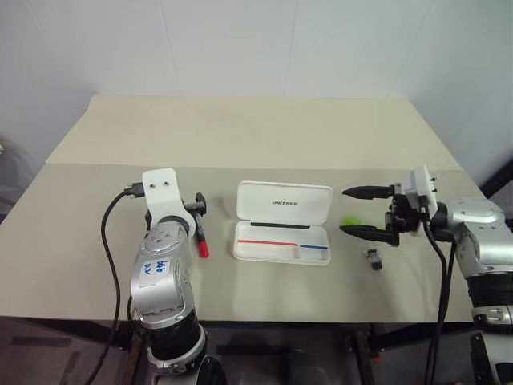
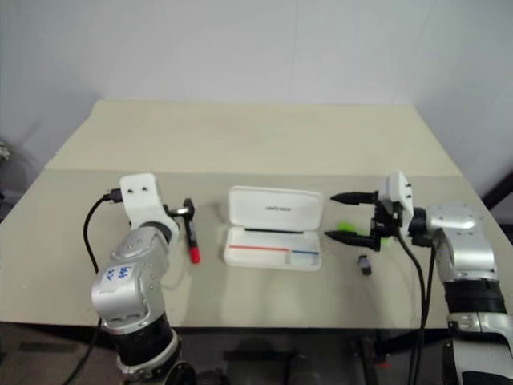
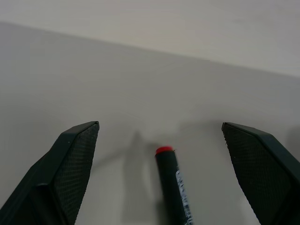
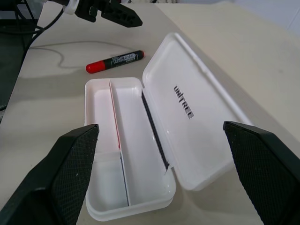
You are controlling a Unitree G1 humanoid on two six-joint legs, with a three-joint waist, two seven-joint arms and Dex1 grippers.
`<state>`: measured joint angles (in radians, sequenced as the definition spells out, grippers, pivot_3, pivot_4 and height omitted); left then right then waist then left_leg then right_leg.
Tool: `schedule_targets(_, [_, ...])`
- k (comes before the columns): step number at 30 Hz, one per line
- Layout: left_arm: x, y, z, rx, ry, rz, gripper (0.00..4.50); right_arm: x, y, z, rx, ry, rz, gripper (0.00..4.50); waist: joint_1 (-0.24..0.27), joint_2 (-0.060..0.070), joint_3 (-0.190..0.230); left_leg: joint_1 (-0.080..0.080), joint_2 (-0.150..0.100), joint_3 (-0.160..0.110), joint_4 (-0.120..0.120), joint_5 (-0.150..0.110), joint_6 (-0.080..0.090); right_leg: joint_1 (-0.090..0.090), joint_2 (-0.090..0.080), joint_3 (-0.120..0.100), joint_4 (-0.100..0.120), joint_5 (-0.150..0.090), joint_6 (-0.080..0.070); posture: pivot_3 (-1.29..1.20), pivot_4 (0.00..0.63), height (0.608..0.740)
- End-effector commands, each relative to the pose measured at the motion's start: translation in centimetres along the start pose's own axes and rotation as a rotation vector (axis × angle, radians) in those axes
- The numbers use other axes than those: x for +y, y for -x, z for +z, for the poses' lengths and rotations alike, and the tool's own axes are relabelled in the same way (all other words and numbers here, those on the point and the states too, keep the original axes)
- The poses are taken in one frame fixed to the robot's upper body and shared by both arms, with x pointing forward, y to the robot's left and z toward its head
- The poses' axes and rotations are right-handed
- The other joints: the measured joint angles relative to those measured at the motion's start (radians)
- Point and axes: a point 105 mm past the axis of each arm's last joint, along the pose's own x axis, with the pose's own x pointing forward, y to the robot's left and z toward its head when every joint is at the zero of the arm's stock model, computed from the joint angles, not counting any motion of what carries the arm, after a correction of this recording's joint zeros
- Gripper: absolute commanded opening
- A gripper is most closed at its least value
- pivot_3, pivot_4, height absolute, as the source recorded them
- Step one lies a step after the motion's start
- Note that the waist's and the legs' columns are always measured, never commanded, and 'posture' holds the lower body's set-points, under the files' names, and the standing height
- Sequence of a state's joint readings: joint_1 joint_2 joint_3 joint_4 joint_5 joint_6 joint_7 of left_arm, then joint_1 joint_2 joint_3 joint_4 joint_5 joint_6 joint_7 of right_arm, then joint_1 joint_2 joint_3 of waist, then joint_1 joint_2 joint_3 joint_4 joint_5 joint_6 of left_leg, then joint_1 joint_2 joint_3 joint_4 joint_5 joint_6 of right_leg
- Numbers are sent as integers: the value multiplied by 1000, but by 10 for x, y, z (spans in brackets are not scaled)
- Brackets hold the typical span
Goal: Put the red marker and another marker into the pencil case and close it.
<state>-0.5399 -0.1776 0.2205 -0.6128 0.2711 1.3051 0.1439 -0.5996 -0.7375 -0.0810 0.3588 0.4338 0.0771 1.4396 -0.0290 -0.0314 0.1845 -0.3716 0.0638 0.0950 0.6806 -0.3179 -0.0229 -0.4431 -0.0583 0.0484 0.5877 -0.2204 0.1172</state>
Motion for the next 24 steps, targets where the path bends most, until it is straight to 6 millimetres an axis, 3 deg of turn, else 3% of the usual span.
schedule_targets(1, [-9,1,-5,32,46,-28,4447,-4,0,8,-8,51,-6,4500,0,0,0,0,0,0,0,0,0,0,0,0,0,0,0,0,150,740])
schedule_targets(10, [-3,-4,-30,186,67,-21,4447,-7,1,4,8,56,-23,4500,0,0,0,0,0,0,0,0,-1,0,0,0,0,0,0,0,150,740])
schedule_targets(24, [-5,-12,-42,293,-48,-79,4447,-7,-2,1,6,61,-37,4500,-1,0,0,1,0,0,0,0,-1,0,0,0,0,0,0,0,150,740])
